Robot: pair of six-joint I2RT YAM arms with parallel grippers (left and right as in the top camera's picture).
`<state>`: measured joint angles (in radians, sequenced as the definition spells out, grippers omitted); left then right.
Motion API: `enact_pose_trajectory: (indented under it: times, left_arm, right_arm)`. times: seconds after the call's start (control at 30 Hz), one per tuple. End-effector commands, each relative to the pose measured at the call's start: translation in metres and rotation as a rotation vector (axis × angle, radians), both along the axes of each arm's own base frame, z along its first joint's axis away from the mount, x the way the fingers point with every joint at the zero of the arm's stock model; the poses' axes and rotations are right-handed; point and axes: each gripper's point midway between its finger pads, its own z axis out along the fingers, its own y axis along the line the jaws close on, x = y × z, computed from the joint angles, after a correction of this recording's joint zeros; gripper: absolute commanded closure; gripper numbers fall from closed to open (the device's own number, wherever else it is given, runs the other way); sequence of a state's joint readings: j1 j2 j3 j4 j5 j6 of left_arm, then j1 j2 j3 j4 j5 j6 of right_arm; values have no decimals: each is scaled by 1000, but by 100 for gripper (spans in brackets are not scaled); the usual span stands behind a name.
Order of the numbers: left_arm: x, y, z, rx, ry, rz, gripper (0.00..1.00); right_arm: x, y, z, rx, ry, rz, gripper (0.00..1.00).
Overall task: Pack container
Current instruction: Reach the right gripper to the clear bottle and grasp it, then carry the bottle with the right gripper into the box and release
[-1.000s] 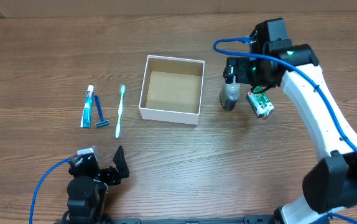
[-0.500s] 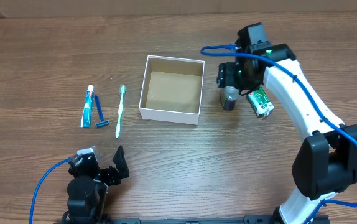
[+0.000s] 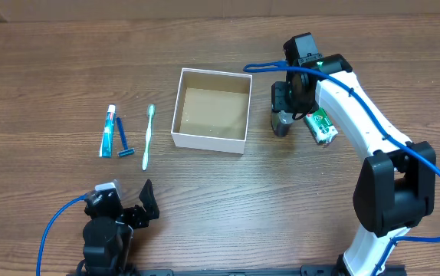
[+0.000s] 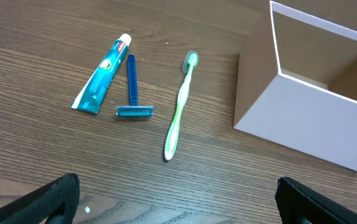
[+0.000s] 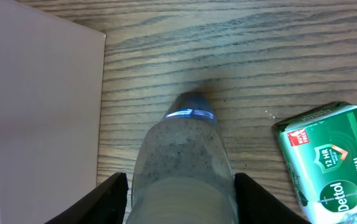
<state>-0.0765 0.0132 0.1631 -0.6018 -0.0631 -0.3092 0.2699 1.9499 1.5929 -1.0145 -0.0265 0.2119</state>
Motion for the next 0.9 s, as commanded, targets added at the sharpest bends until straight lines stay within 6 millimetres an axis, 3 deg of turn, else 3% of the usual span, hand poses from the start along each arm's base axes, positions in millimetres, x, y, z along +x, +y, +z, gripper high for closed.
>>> enact_pose_trajectory:
  times: [0.0, 0.27, 0.53, 0.57, 0.63, 0.87]
  left_arm:
    - [0, -1, -2, -13, -1, 0, 0]
    - [0, -1, -2, -13, -1, 0, 0]
    - [0, -1, -2, -13, 0, 0, 0]
    - [0, -1, -2, -13, 0, 0, 0]
    - [0, -1, -2, -13, 0, 0, 0]
    - [0, -1, -2, -13, -1, 0, 0]
  right_arm:
    - [-2, -2, 2, -19, 4, -4, 44]
    - [0, -4, 43, -7, -91, -6, 42]
    - [0, -4, 42, -6, -92, -6, 46]
    - [-1, -4, 42, -6, -90, -6, 45]
    - [-3, -1, 40, 10, -78, 0, 34]
    - [2, 2, 38, 24, -96, 3, 35]
